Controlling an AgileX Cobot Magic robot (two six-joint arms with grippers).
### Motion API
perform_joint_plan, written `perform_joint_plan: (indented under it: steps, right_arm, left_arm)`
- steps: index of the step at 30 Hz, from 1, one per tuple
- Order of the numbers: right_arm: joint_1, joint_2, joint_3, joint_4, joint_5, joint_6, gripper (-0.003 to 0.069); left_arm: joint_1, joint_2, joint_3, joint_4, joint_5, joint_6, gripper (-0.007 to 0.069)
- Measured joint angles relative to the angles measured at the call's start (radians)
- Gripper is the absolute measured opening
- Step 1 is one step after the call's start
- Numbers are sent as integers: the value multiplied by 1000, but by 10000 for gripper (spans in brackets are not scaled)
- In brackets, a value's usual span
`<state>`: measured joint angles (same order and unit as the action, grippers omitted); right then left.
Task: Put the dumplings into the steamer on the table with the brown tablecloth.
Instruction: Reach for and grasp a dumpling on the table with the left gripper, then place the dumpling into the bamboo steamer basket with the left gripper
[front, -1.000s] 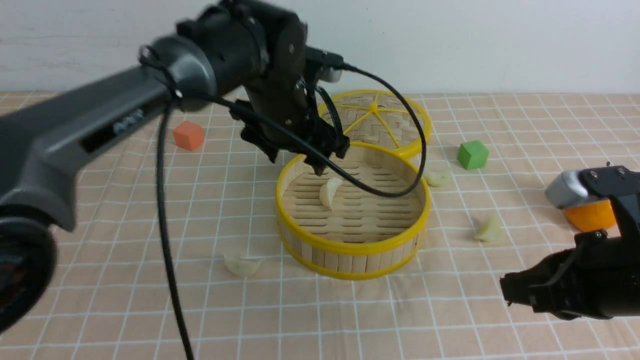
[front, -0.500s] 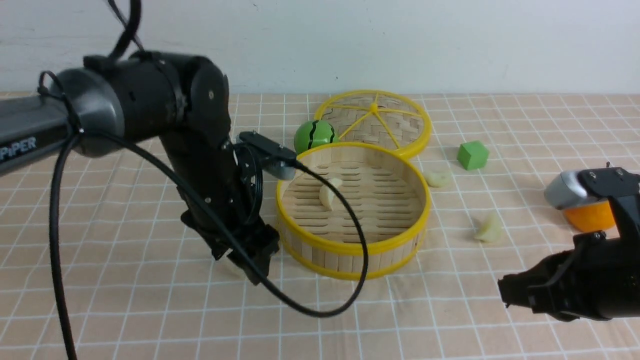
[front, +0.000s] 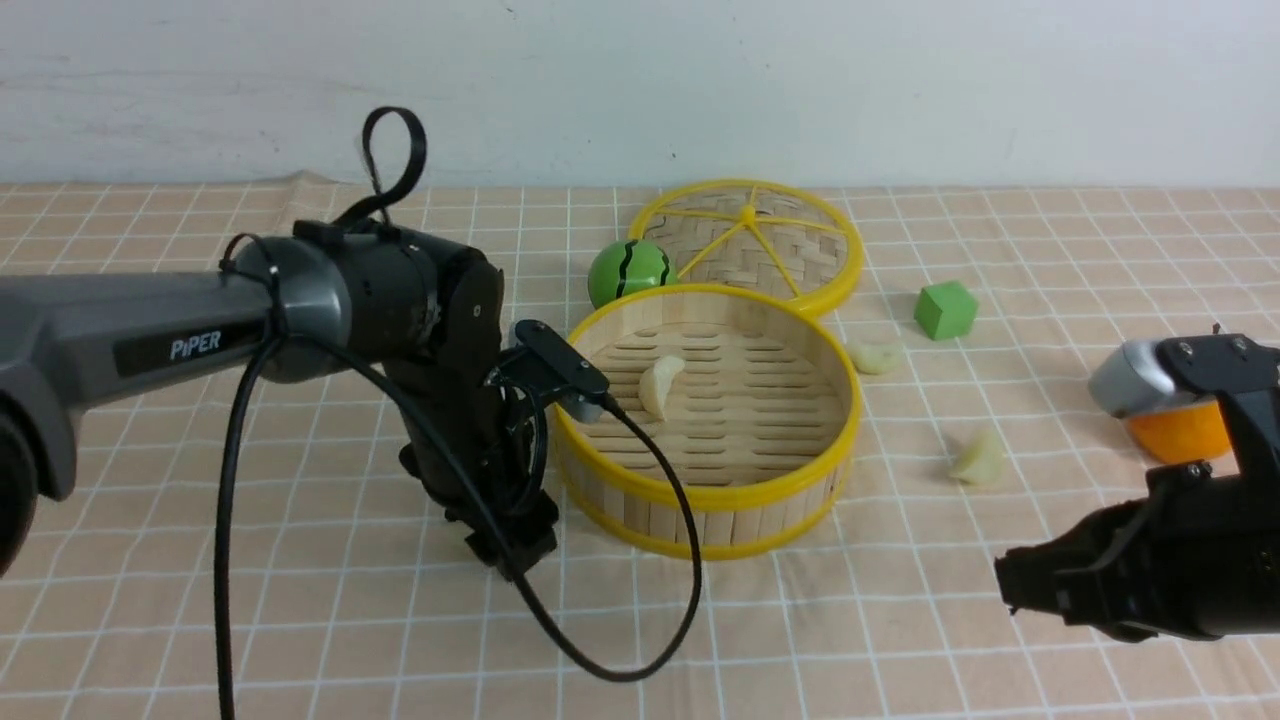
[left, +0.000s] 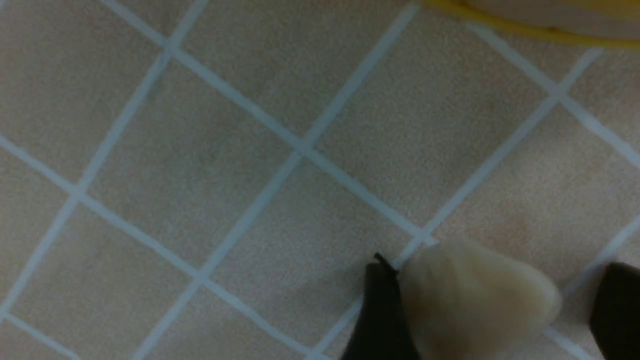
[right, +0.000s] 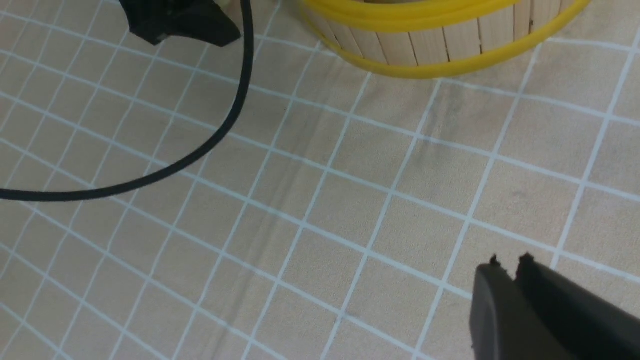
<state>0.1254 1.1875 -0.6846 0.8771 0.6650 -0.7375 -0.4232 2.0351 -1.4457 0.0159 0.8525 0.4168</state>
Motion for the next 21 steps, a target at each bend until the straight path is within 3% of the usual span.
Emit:
perform_joint_plan:
  steps: [6, 11, 14, 18, 21]
  right_arm:
    - [0, 0, 0, 0, -1, -1, 62]
    - [0, 0, 0, 0, -5, -2, 64]
    - [0, 0, 0, 0, -12, -2, 67]
    - [0, 2, 0, 5, -24, -3, 74]
    - [0, 15, 0, 13, -27, -3, 76]
  left_arm:
    - [0, 0, -3, 31, 37, -117, 223]
    - [0, -1, -94, 17, 190, -316, 231]
    - [0, -10, -174, -41, 273, -363, 231]
    - [-15, -18, -371, -300, 294, -371, 231]
    - [-52, 20, -462, -393, 207, -355, 231]
